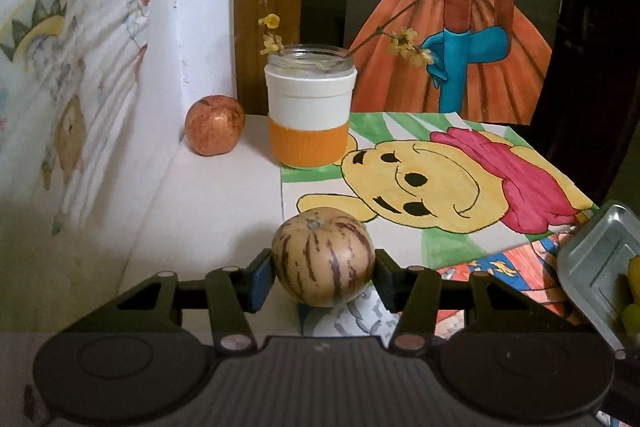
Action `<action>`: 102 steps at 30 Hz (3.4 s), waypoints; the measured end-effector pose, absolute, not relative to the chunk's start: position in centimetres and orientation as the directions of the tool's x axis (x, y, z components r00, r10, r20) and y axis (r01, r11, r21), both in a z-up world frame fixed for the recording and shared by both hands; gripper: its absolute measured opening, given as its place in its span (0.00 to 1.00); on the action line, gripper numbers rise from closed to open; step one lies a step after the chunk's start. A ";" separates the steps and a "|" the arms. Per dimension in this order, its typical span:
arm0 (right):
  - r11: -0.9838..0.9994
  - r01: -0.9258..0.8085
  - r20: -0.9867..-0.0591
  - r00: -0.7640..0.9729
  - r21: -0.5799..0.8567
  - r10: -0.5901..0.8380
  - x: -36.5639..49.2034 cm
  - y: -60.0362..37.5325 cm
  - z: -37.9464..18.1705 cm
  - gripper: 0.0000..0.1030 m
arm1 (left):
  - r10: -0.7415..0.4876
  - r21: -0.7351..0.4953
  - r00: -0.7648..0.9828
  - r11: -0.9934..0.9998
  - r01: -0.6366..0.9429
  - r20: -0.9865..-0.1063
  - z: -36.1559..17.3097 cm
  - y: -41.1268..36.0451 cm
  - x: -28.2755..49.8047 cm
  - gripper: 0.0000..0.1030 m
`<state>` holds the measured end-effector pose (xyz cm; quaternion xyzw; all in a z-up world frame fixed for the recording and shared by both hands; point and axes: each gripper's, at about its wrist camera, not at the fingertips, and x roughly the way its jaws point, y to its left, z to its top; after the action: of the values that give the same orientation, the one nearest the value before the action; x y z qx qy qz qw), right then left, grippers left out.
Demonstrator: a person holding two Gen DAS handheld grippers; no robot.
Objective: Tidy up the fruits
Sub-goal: 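Grasp the striped pale fruit with the left gripper while the right gripper grasps the walnut, then carry the striped fruit and walnut over the tray with both grippers, then lower the striped fruit into the tray and open the left gripper while the right gripper releases the walnut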
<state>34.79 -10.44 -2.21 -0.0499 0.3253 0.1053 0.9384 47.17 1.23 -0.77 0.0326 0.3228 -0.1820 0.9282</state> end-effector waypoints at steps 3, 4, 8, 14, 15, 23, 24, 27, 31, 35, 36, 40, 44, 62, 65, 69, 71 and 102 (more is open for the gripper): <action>0.974 -0.225 -0.619 0.768 -0.022 0.164 34.7 -10.6 -2.2 0.28 | -0.308 -0.057 0.726 0.936 0.349 -0.615 -0.7 1.1 46.9 0.55; 0.975 -0.222 -0.618 0.769 -0.020 0.163 34.6 -10.7 -2.1 0.28 | -0.309 -0.064 0.723 0.936 0.345 -0.618 -0.7 1.1 46.8 0.55; 0.975 -0.220 -0.610 0.771 0.010 0.180 33.5 -11.3 -1.6 0.28 | -0.330 -0.122 0.715 0.937 0.328 -0.616 -0.2 1.5 45.8 0.55; 0.975 -0.216 -0.576 0.791 0.051 0.205 29.8 -12.8 0.5 0.28 | -0.337 -0.160 0.710 0.938 0.306 -0.618 1.1 1.5 42.8 0.55; 0.976 -0.209 -0.567 0.797 0.062 0.207 29.2 -13.2 0.9 0.28 | -0.350 -0.179 0.706 0.934 0.308 -0.616 1.4 1.6 42.3 0.55; 0.986 -0.139 -0.494 0.853 0.094 0.168 24.9 -16.6 3.9 0.28 | -0.399 -0.212 0.714 0.916 0.342 -0.575 5.0 -0.1 37.6 0.55; 0.987 -0.131 -0.483 0.860 0.098 0.162 24.3 -17.2 4.2 0.28 | -0.403 -0.205 0.718 0.914 0.350 -0.568 5.5 -0.6 36.9 0.55; 0.988 -0.103 -0.458 0.877 0.112 0.143 23.1 -18.8 5.1 0.28 | -0.416 -0.198 0.722 0.907 0.372 -0.553 6.7 -1.9 35.3 0.55; 0.988 -0.060 -0.439 0.891 0.140 0.117 21.4 -21.3 5.9 0.28 | -0.429 -0.193 0.715 0.900 0.392 -0.552 7.8 -4.1 33.6 0.55; 0.987 -0.013 -0.418 0.905 0.159 0.079 19.9 -23.7 6.4 0.28 | -0.473 -0.222 0.690 0.878 0.425 -0.548 8.0 -6.1 32.2 0.55; 0.987 -0.004 -0.413 0.908 0.161 0.071 19.5 -24.4 6.5 0.28 | -0.481 -0.226 0.685 0.873 0.433 -0.547 8.0 -6.6 32.0 0.55; 0.986 0.012 -0.398 0.916 0.169 0.057 17.9 -27.0 6.8 0.28 | -0.512 -0.245 0.665 0.854 0.458 -0.544 7.9 -8.5 31.1 0.55; 0.983 0.021 -0.399 0.915 0.182 0.054 16.6 -29.7 6.6 0.28 | -0.551 -0.266 0.633 0.829 0.493 -0.544 7.6 -10.2 30.3 0.55; 0.978 0.110 -0.435 0.900 0.176 -0.023 13.1 -35.9 3.7 0.28 | -0.646 -0.288 0.484 0.729 0.621 -0.591 4.9 -16.2 26.7 0.55; 0.976 0.124 -0.445 0.895 0.178 -0.033 12.8 -36.4 3.1 0.28 | -0.638 -0.274 0.475 0.729 0.628 -0.606 4.3 -17.0 26.1 0.55; 0.974 0.128 -0.463 0.886 0.185 -0.028 12.6 -36.8 2.3 0.28 | -0.615 -0.241 0.478 0.737 0.632 -0.627 3.6 -17.9 25.5 0.55; 0.974 0.127 -0.473 0.881 0.190 -0.023 12.5 -36.9 1.9 0.28 | -0.605 -0.237 0.475 0.743 0.626 -0.640 3.4 -18.2 25.4 0.55; 0.985 0.115 -0.524 0.851 0.132 -0.030 14.1 -36.4 0.1 0.28 | -0.569 -0.248 0.463 0.772 0.586 -0.680 1.2 -18.9 26.3 0.55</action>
<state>14.12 -36.40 0.12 0.0794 0.2701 -0.0378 0.9588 26.30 -18.89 1.23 0.0105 0.3932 -0.3377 0.8551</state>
